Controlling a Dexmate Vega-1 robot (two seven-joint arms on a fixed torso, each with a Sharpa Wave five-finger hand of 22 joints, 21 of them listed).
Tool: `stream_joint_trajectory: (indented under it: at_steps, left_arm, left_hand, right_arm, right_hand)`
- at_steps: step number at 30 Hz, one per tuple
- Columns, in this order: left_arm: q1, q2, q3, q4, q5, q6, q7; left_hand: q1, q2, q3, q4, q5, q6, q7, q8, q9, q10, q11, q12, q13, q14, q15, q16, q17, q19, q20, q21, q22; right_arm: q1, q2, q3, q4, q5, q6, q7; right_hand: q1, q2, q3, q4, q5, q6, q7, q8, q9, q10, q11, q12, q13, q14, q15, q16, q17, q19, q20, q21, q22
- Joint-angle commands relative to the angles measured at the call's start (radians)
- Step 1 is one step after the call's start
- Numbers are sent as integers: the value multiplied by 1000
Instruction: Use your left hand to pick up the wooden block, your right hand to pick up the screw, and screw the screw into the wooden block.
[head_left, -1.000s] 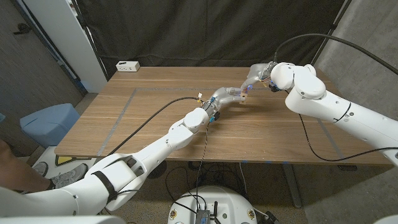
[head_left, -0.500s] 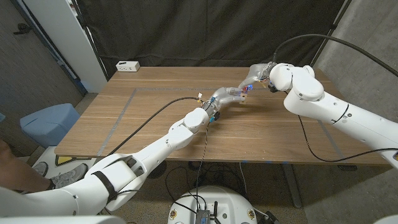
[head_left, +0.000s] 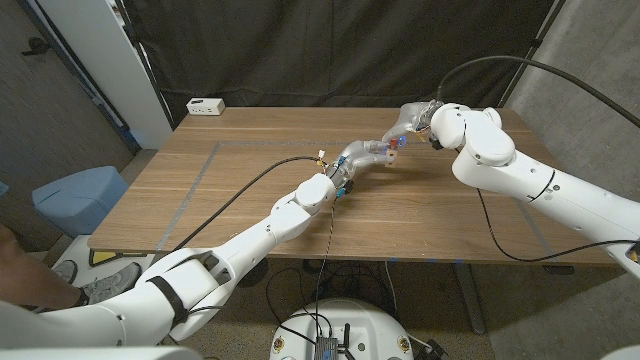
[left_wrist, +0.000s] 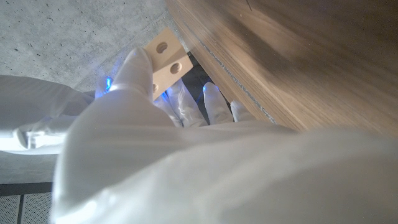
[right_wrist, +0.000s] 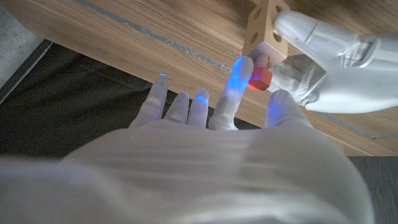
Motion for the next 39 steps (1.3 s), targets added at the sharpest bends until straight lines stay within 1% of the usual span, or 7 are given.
stream_joint_trajectory:
  at_steps: [1,7,16,26,30,37,39]
  left_arm:
    - [9,5,-2,-15,1,2,6]
    - [11,6,-2,-18,2,0,6]
    - [13,7,-1,-20,1,-5,1]
    - [15,11,-2,-25,-1,-8,-7]
    - [16,13,-2,-26,-1,-9,-10]
    - [17,17,-2,-34,1,-7,-11]
    - [18,17,-2,-36,1,-7,-12]
  left_hand:
    - [-41,77,15,6,3,62,5,4,4,19,-6,9,168,11,-98,-3,4,-1,5,8,5]
    - [-41,77,15,6,3,59,4,3,4,18,-6,8,168,11,-98,-3,4,-1,6,8,5]
    - [-41,76,16,5,4,59,5,3,4,18,-6,8,169,10,-98,-4,4,-1,4,8,5]
    - [-43,77,16,6,4,57,6,2,3,17,-6,7,169,11,-99,-3,5,-1,6,8,5]
    - [-45,78,16,7,4,55,6,1,3,16,-6,6,168,10,-97,-3,5,-1,6,8,5]
    - [-44,75,16,5,4,54,7,1,3,15,-6,5,168,12,-98,-4,5,-1,6,8,5]
    - [-45,77,16,6,4,55,7,1,3,15,-6,4,168,11,-98,-4,5,-1,6,8,5]
  right_arm:
    - [2,-4,-6,-15,-40,-9,43]
    - [5,-11,-10,-29,-71,-19,86]
    - [8,-17,-9,-47,-110,-30,153]
    - [9,-11,-1,-47,-132,-22,210]
    - [9,-9,3,-47,-138,-19,227]
    - [-8,-17,37,-60,-106,9,227]
    - [-13,-20,49,-64,-88,20,223]
  right_hand:
    - [-17,-7,-11,-2,6,-40,-3,-18,-6,-17,15,-8,0,-11,9,-4,3,-6,11,-5,4]
    - [-41,-14,-27,2,11,-106,2,-42,-8,-38,33,-19,1,-30,24,-13,4,-23,19,-8,4]
    - [-58,-15,-45,-2,22,-231,3,-84,-9,-83,43,-28,5,-55,51,-21,3,-50,20,-9,4]
    - [-58,-13,-51,-9,28,-307,14,-118,-21,-119,51,-31,8,-70,65,-25,1,-64,20,-9,4]
    - [-50,-8,-50,-16,32,-348,22,-136,-26,-140,58,-32,9,-80,70,-27,-1,-70,20,-8,4]
    - [-13,8,-37,-41,36,-450,40,-190,-40,-197,73,-33,12,-102,83,-30,-4,-82,20,-7,4]
    - [1,13,-31,-49,35,-476,36,-205,-44,-216,73,-34,12,-108,85,-30,-4,-85,20,-7,4]
